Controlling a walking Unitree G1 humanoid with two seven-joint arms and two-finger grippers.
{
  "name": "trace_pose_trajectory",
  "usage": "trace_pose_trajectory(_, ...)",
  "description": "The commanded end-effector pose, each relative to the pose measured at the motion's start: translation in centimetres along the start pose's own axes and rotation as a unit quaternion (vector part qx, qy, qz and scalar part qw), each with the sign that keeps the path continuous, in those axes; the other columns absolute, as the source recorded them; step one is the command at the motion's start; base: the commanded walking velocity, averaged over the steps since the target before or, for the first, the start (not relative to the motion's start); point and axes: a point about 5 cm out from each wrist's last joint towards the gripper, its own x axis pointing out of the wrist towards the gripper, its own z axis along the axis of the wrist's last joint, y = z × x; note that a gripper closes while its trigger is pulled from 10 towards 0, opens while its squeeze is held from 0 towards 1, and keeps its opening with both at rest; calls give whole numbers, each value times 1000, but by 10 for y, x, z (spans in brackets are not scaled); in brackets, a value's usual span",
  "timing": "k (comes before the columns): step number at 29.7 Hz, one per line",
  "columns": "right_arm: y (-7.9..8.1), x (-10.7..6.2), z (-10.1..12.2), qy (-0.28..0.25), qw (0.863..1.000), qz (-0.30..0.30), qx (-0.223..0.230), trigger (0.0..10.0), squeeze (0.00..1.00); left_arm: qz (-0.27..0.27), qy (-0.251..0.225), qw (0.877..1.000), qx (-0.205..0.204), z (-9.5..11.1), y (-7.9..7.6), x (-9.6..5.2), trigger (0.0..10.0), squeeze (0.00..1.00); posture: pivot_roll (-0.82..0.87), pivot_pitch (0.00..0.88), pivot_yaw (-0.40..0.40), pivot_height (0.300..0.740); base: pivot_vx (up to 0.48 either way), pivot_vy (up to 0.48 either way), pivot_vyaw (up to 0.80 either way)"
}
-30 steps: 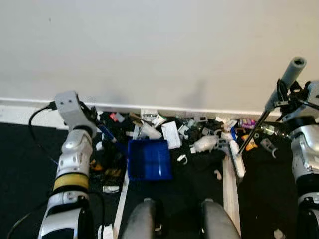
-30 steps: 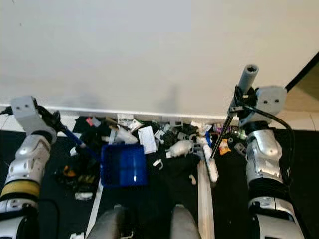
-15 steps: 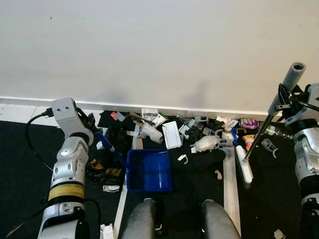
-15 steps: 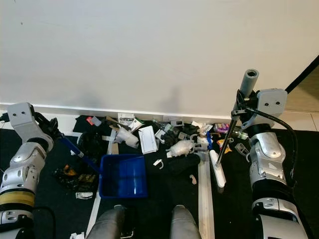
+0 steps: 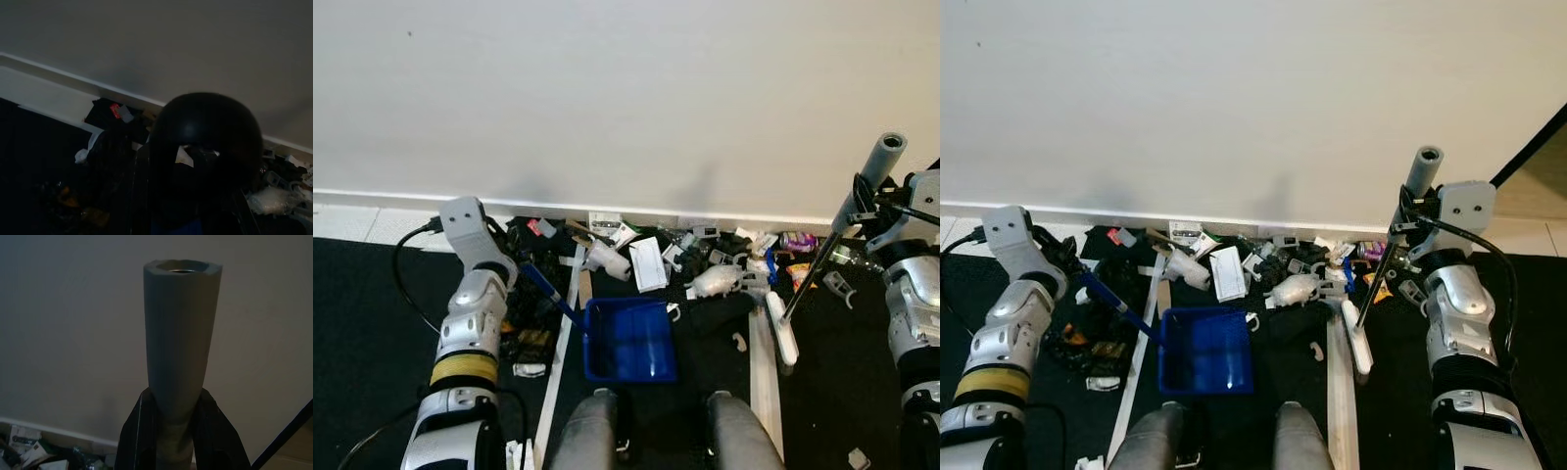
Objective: Sweep floor
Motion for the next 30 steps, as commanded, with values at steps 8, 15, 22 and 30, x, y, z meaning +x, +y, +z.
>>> trace_pose_trajectory(8,15,5,-8,11,999,27,-12,10000,0,8,0,999,38,-7,-8,4,10000,0,-95,232,63,740,0,0,0)
trace_pose_trajectory(15,30,15,-10,24,998,52,-9,10000,0,-14,-3,999,35,-10,-15,1,10000,0,-42,258,80,740,0,0,0)
trace_pose_trajectory(22,46,21,-7,10,994,59,-88,10000,0,-36,-7,999,33,-8,-15,-5,10000,0,7,260,88,740,0,0,0)
trace_pose_trajectory(30,86,22,-19,14,993,89,-74,10000,0,-51,-10,998,37,-5,-15,-10,10000,0,56,255,89,740,0,0,0)
